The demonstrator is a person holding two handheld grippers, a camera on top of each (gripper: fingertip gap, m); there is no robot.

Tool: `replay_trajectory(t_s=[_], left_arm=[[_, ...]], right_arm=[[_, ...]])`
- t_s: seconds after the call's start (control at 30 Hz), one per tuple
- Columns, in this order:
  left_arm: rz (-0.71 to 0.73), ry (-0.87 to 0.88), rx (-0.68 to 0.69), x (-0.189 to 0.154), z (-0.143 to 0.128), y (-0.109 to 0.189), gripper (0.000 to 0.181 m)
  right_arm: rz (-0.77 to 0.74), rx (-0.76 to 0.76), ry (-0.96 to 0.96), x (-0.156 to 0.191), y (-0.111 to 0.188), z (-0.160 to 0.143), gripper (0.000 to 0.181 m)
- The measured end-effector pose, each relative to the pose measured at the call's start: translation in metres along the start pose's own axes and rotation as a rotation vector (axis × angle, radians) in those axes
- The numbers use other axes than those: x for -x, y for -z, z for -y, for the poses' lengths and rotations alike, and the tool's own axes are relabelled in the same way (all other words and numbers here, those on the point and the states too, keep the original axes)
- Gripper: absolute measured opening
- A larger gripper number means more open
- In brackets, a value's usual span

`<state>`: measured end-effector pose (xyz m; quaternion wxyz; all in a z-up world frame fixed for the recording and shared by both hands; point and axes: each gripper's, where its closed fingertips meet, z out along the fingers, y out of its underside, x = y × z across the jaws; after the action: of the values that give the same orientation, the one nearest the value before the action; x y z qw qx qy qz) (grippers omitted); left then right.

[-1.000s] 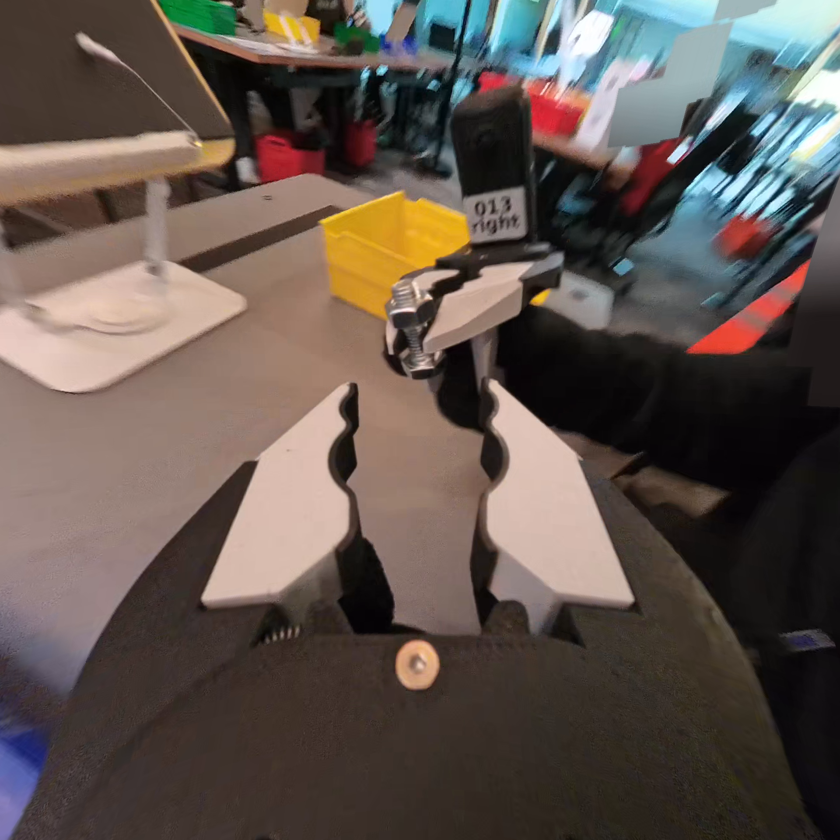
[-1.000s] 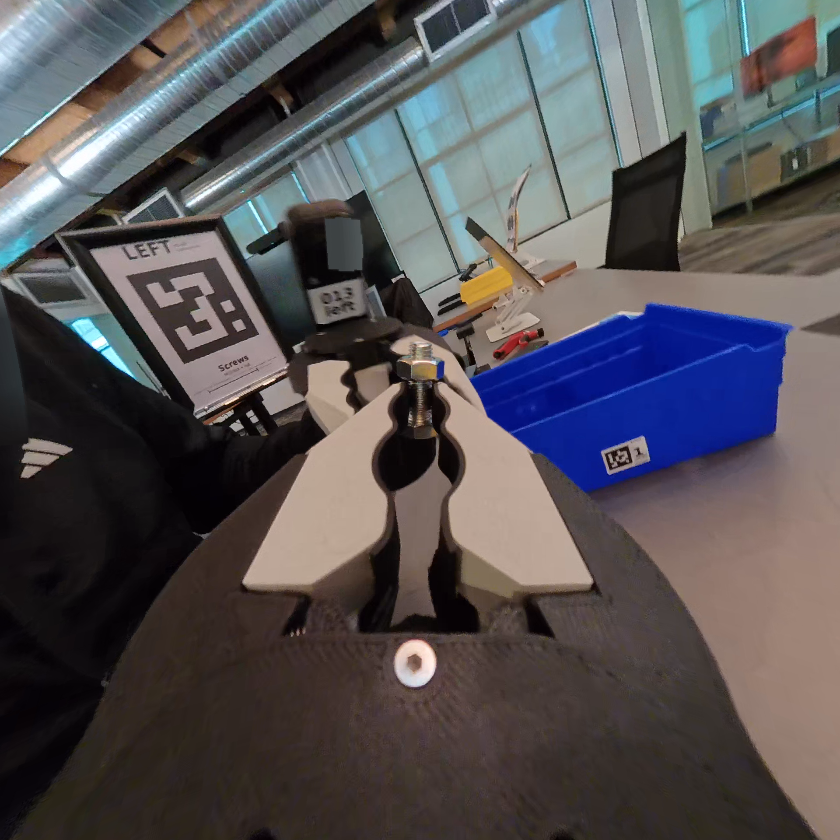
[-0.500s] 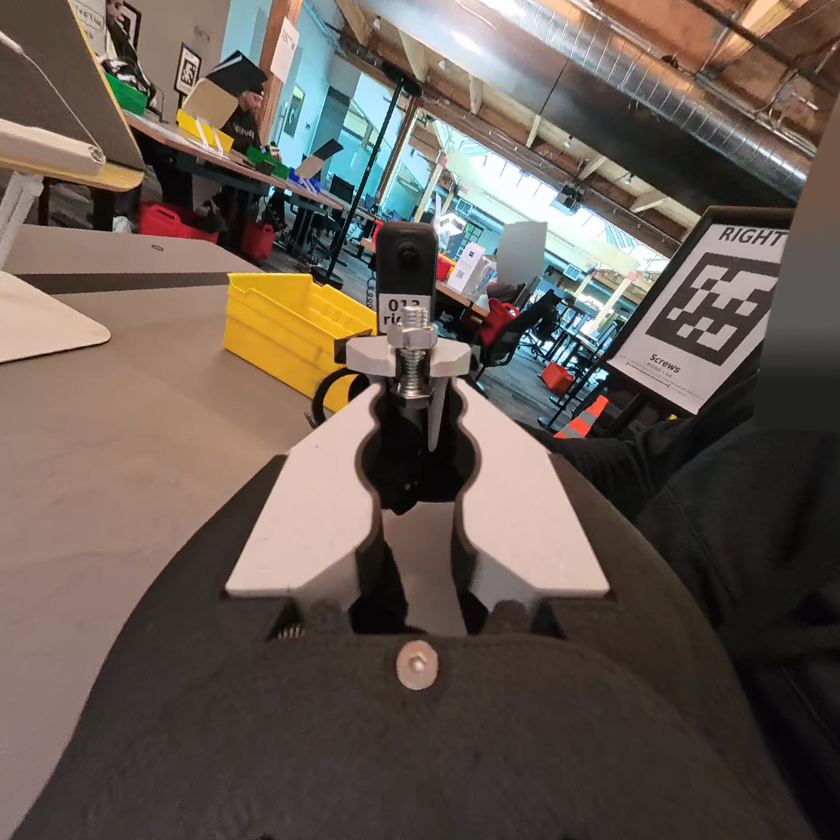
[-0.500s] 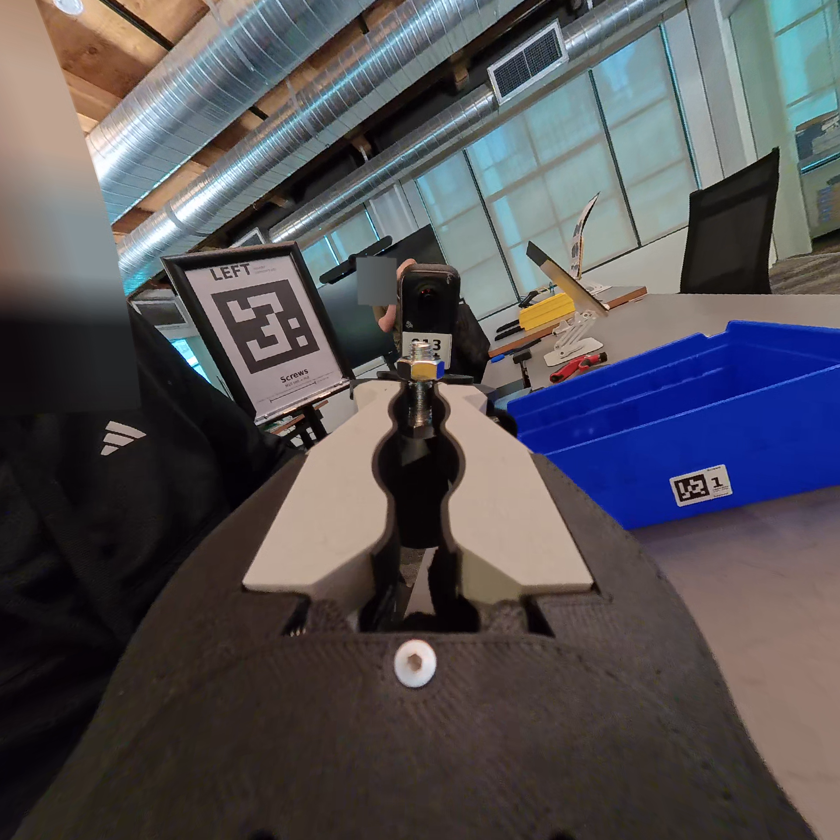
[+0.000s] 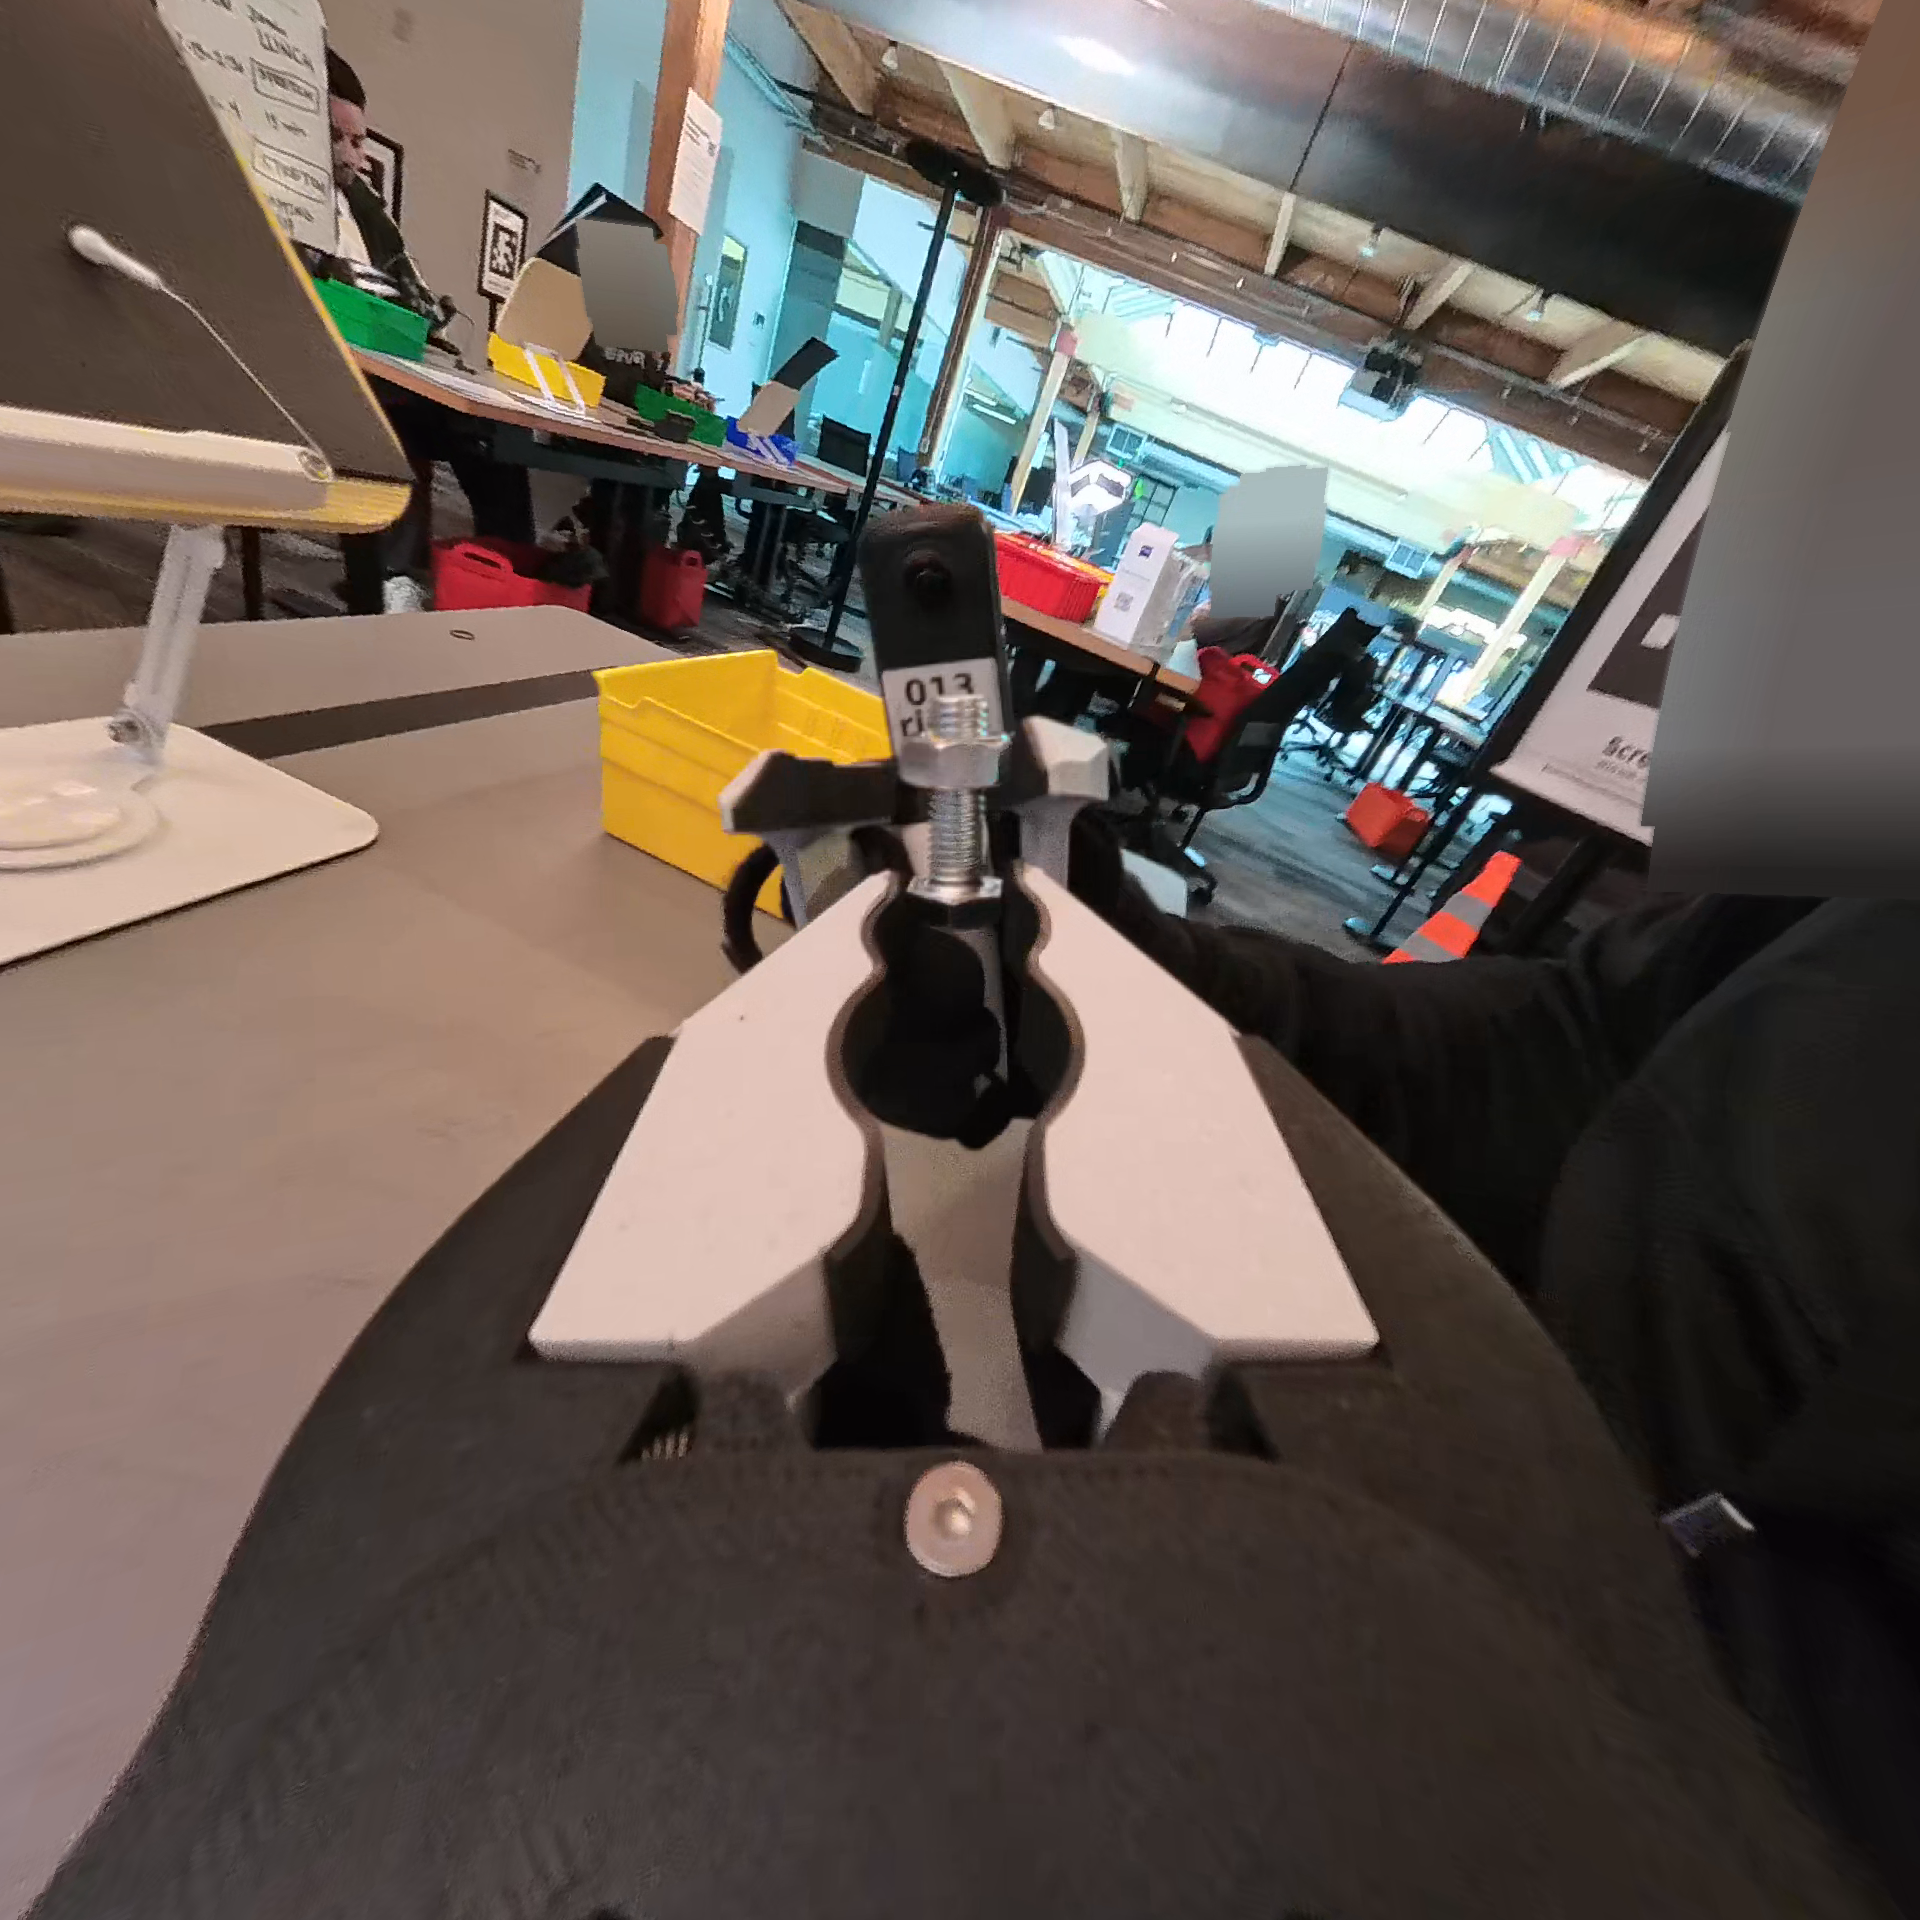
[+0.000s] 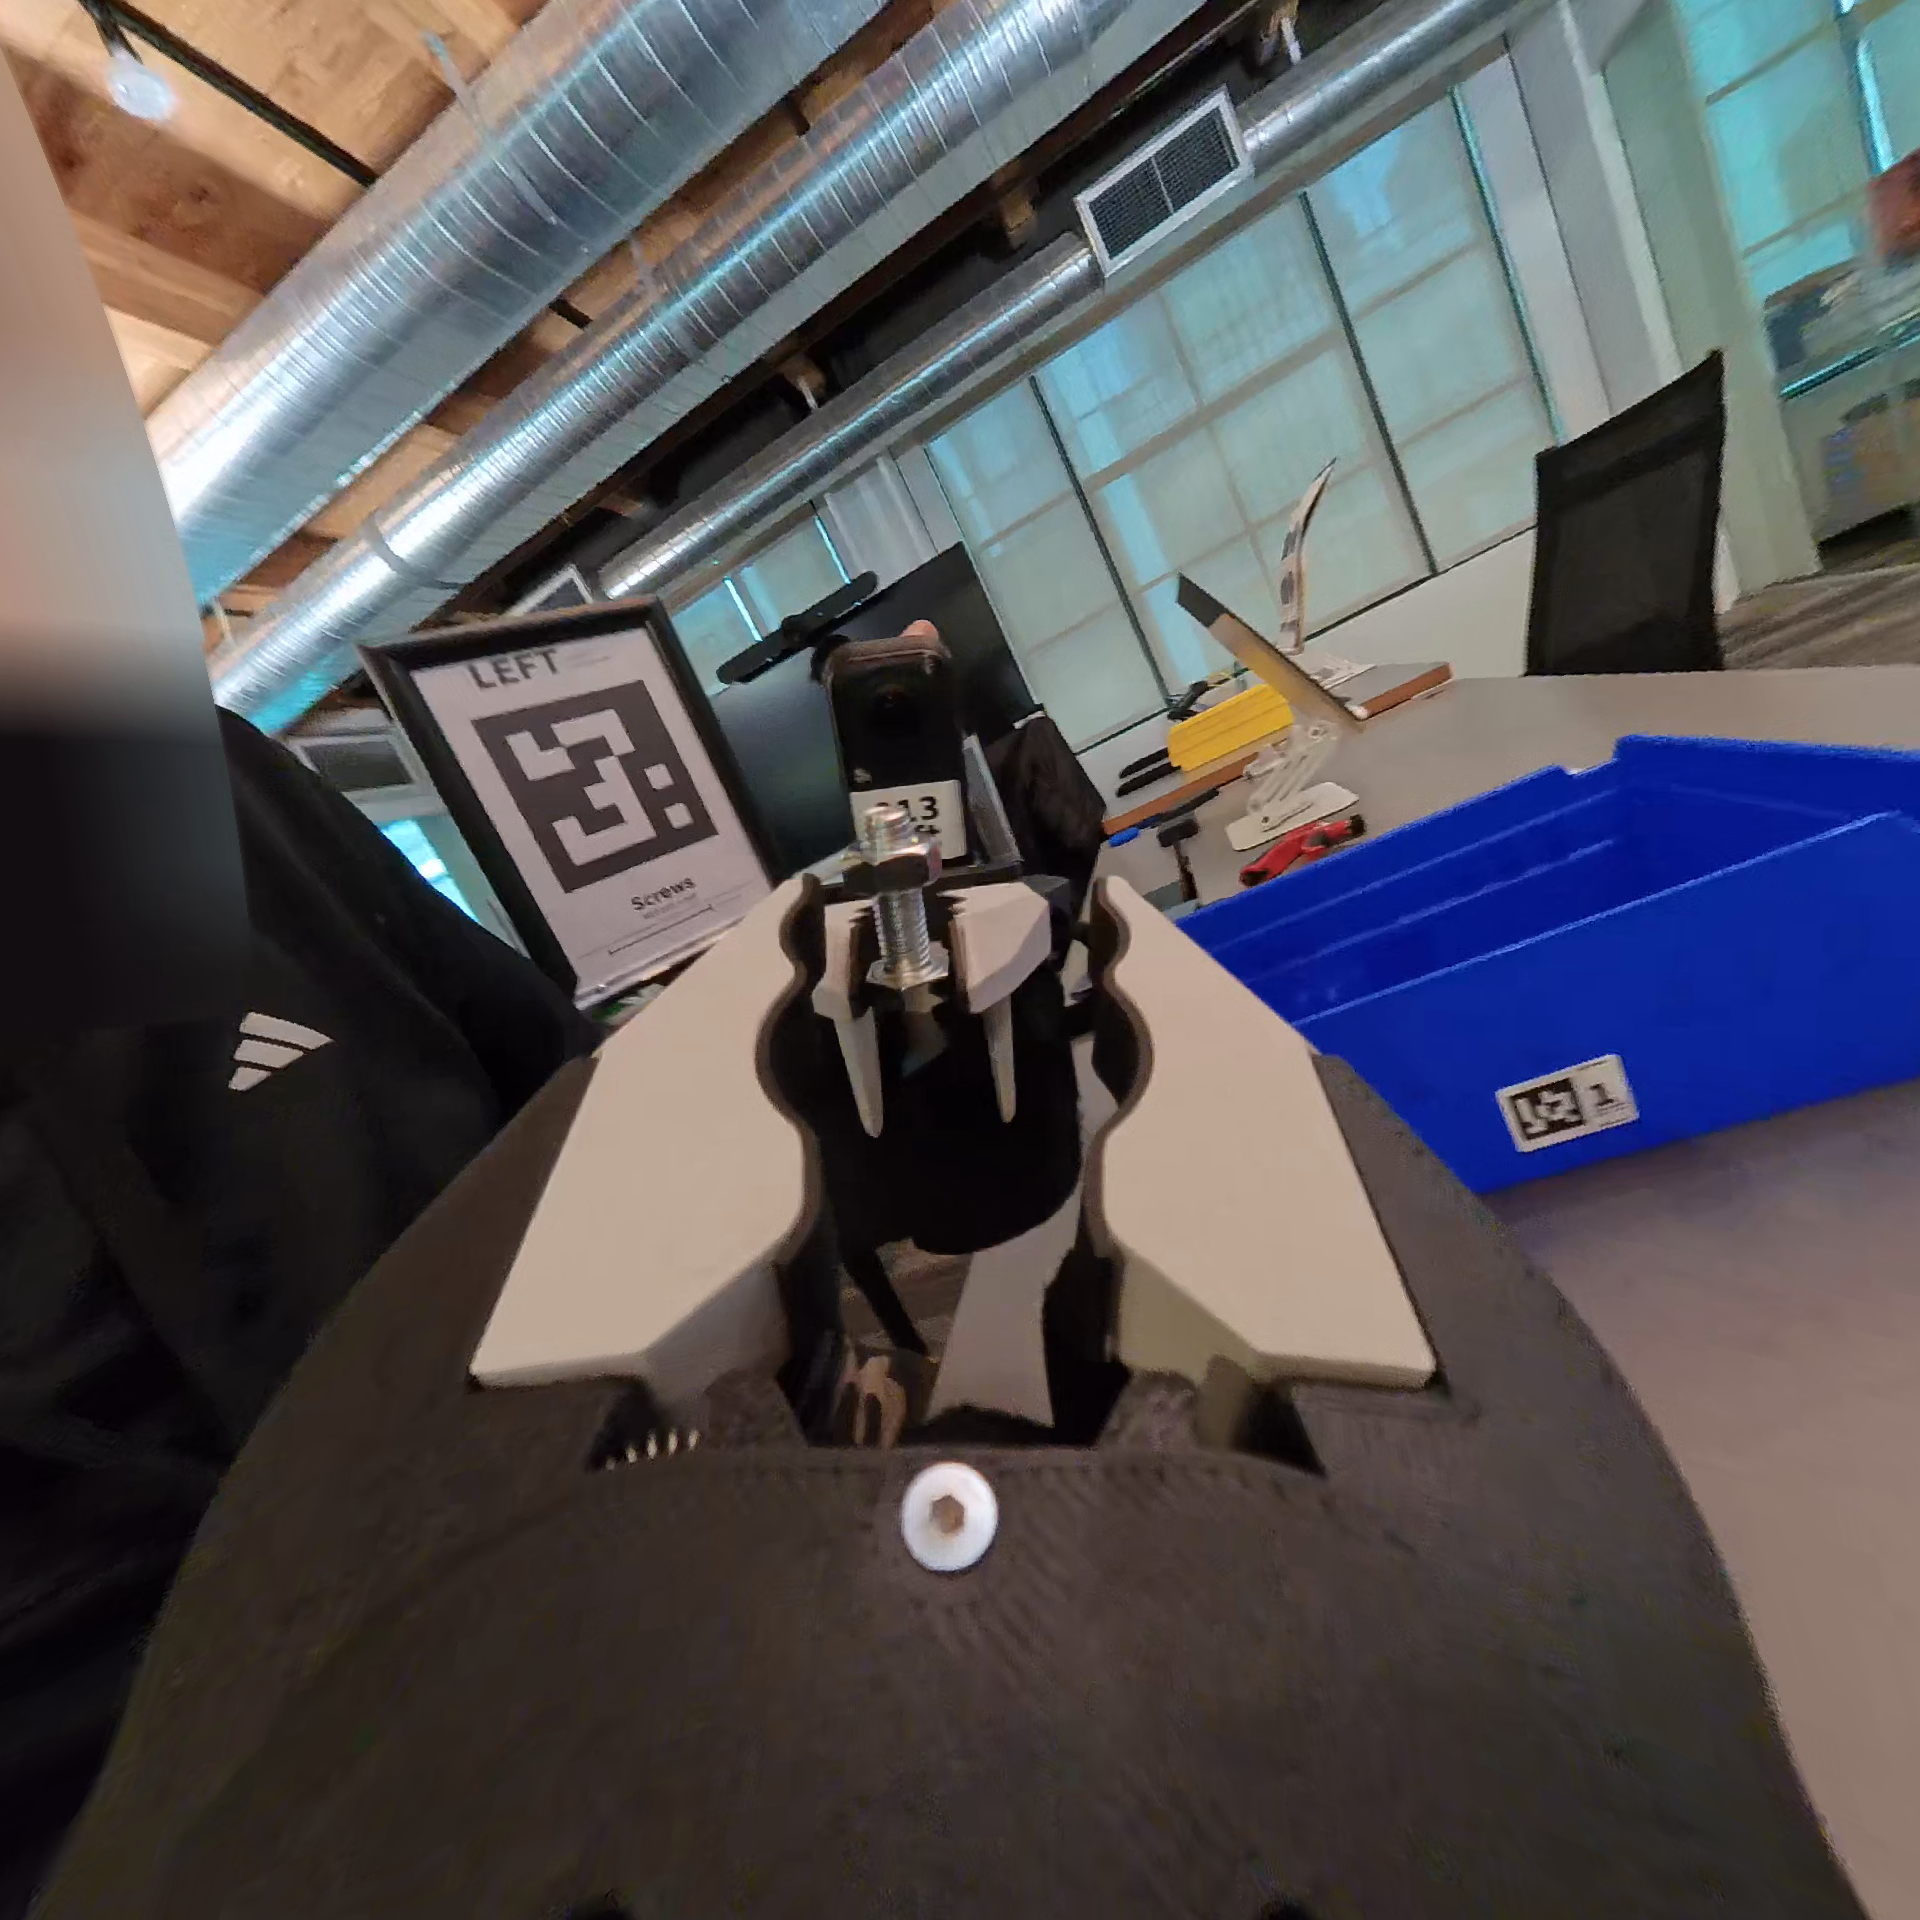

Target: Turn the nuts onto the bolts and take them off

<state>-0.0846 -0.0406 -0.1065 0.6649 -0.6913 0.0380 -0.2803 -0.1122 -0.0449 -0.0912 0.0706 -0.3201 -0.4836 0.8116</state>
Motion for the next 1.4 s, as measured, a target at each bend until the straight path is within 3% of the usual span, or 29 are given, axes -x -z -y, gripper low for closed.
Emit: replay_trajectory(t_s=[0.37,0.57,0.7,0.77,0.87,0.93,1.03,1.17,1.27,1.33,1.4], left_arm=[[-0.015,-0.09,-0.062,-0.005,0.004,0.0,0.015],[-0.03,-0.14,-0.05,-0.013,0.01,0.0,0.016],[-0.021,-0.14,-0.083,-0.015,0.022,0.007,0.016],[-0.032,-0.139,-0.114,-0.017,0.033,0.012,0.015],[-0.014,-0.164,-0.103,-0.014,0.035,0.015,0.015],[-0.011,-0.157,-0.099,-0.012,0.033,0.015,0.016],[-0.03,-0.158,-0.088,-0.015,0.029,0.011,0.016],[-0.046,-0.17,-0.091,-0.022,0.029,0.01,0.015],[-0.048,-0.177,-0.112,-0.025,0.038,0.016,0.015],[-0.055,-0.175,-0.141,-0.027,0.047,0.022,0.015],[-0.053,-0.2,-0.142,-0.029,0.051,0.024,0.015]], right_arm=[[-0.135,0.143,0.222,0.006,-0.016,0.006,0.071],[-0.173,0.183,0.257,0.005,-0.025,0.009,0.065],[-0.157,0.129,0.237,0.008,-0.014,0.021,0.065],[-0.205,0.081,0.215,-0.004,0.006,0.029,0.05],[-0.244,0.068,0.193,-0.016,0.024,0.033,0.063],[-0.19,0.06,0.219,0.001,0.012,0.038,0.077],[-0.144,0.143,0.292,0.019,-0.02,0.03,0.086],[-0.144,0.161,0.281,0.018,-0.04,0.031,0.081],[-0.154,0.144,0.252,0.01,-0.029,0.033,0.088],[-0.2,0.126,0.267,0.0,-0.008,0.039,0.069],[-0.28,0.133,0.278,-0.018,0.015,0.039,0.074]])
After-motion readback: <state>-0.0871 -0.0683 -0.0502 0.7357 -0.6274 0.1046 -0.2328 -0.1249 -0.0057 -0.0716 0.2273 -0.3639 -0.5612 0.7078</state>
